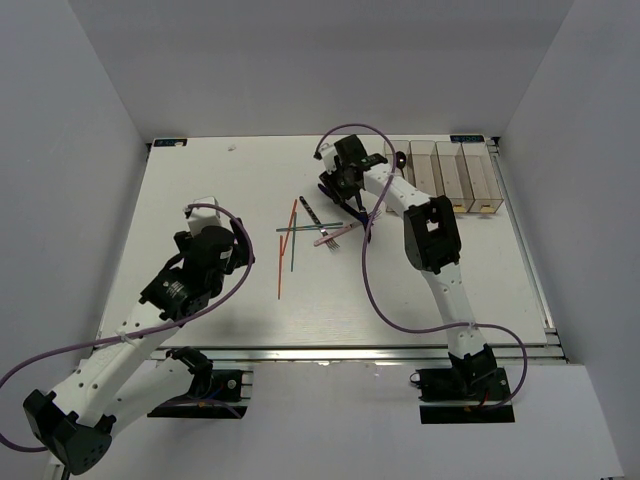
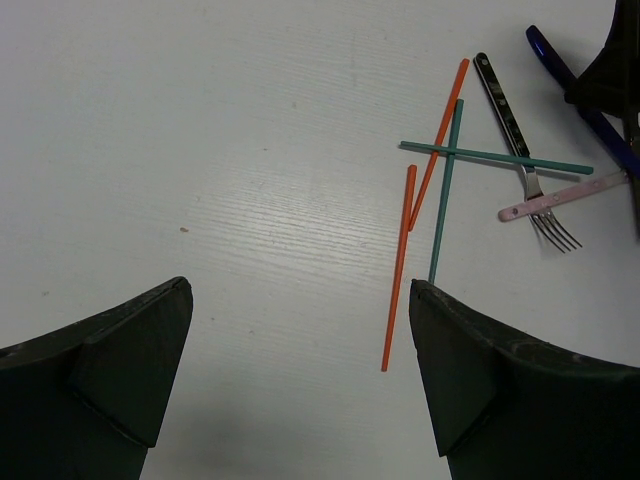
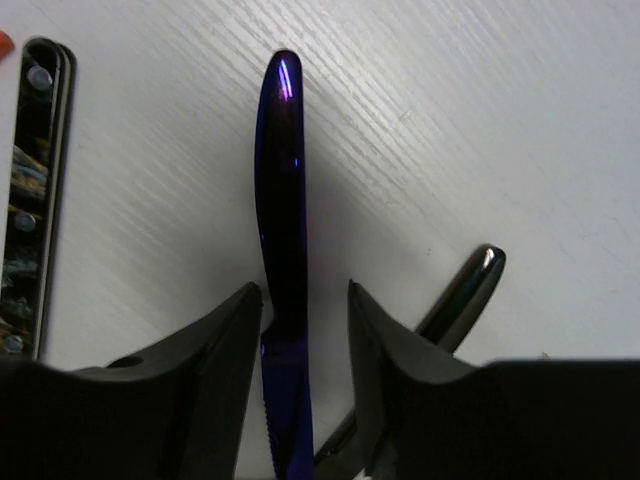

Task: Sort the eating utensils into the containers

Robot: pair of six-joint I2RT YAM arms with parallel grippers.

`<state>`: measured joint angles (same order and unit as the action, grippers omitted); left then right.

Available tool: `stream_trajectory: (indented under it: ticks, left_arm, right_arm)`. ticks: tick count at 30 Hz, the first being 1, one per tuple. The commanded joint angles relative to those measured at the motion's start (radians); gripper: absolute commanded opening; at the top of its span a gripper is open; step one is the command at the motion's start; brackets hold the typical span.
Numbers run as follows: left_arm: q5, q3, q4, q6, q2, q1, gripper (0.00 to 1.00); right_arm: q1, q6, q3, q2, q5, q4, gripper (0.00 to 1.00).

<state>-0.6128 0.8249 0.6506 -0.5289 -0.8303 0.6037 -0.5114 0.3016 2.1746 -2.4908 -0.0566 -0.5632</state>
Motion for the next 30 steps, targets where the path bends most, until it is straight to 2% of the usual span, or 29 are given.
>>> stream_trajectory:
  ticks: [1,2,4,10,12,14,15,19,25,30]
  left_arm:
    - [0.013,0.01,-0.016,0.012,0.003,0.001,0.98]
    - [0.013,0.01,-0.017,0.012,0.005,0.001,0.98]
    - [0.013,0.01,-0.016,0.012,0.005,0.001,0.98]
    - [0.018,0.01,-0.019,0.013,0.011,0.001,0.98]
    - [0.016,0.01,-0.017,0.013,0.013,0.001,0.98]
    - [0.015,0.01,-0.017,0.012,0.016,0.001,0.98]
    - [0.013,0.008,-0.017,0.012,0.017,0.001,0.98]
    - [0.013,0.006,-0.019,0.012,0.022,0.001,0.98]
    - [0.01,0.008,-0.017,0.01,0.019,0.001,0.98]
    - [0.008,0.007,-0.016,0.01,0.022,0.001,0.98]
  right_arm:
    - [0.007,0.045,0.047,-0.049,-0.023,-0.052,0.43]
    - [0.008,0.047,0.044,-0.049,-0.038,-0.058,0.35]
    - [0.013,0.044,0.034,-0.04,-0.061,-0.078,0.28]
    - [0.017,0.051,0.014,-0.023,-0.14,-0.161,0.24]
    - [0.025,0.045,-0.005,-0.022,-0.169,-0.175,0.16]
    - [0.031,0.028,-0.03,-0.013,-0.148,-0.158,0.02]
    - [0.031,0.025,-0.041,-0.008,-0.138,-0.136,0.0]
    - [0.031,-0.019,-0.068,0.036,-0.126,-0.069,0.0]
    - [0.031,-0.143,-0.093,0.153,-0.195,0.098,0.0]
    - [0.047,-0.237,-0.061,0.219,-0.224,0.128,0.0]
